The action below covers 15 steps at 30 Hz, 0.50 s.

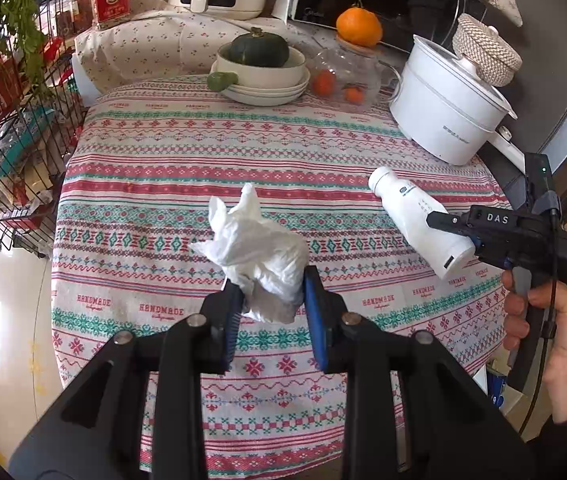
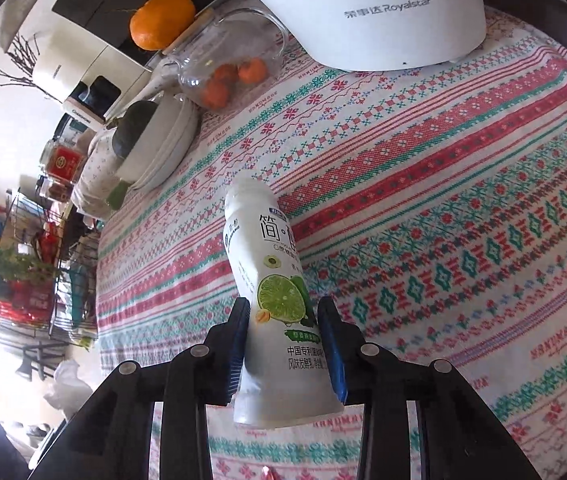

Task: Collect trash
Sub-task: 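Hold the tissue ball with the left tool while the right tool grasps the white yogurt bottle, then carry the tissue ball and yogurt bottle toward the white bin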

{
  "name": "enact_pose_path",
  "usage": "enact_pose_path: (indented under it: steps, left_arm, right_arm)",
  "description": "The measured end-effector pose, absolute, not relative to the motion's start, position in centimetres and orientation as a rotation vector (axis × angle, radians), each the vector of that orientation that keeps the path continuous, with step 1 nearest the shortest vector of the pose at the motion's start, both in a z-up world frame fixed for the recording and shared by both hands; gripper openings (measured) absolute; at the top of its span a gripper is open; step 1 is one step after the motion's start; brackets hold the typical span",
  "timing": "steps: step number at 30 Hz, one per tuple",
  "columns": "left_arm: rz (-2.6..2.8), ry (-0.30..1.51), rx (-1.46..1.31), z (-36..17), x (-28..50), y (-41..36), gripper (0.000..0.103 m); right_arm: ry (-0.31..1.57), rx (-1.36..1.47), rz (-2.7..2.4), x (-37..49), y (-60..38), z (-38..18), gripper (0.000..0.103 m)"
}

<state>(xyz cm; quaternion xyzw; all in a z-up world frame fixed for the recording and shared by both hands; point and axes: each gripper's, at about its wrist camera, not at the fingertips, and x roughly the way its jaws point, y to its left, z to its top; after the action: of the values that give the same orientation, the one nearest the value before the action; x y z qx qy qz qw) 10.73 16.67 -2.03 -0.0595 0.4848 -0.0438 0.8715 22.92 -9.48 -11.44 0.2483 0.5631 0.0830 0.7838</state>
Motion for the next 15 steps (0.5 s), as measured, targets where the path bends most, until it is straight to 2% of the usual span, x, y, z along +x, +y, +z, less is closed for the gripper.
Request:
enact_pose_path:
  steps: [7,15]
  left_arm:
    - [-0.145,0.984,-0.063,-0.7,9.3,12.5,0.031]
    - [-0.221,0.991,-0.019,-0.8,7.5,7.3,0.031]
  right_arm:
    - [1.192,0.434,0.214,17.2,-12.8,-7.6,0.033]
    - [1.169,0.381,0.152,13.2,-18.9,-6.0,0.031]
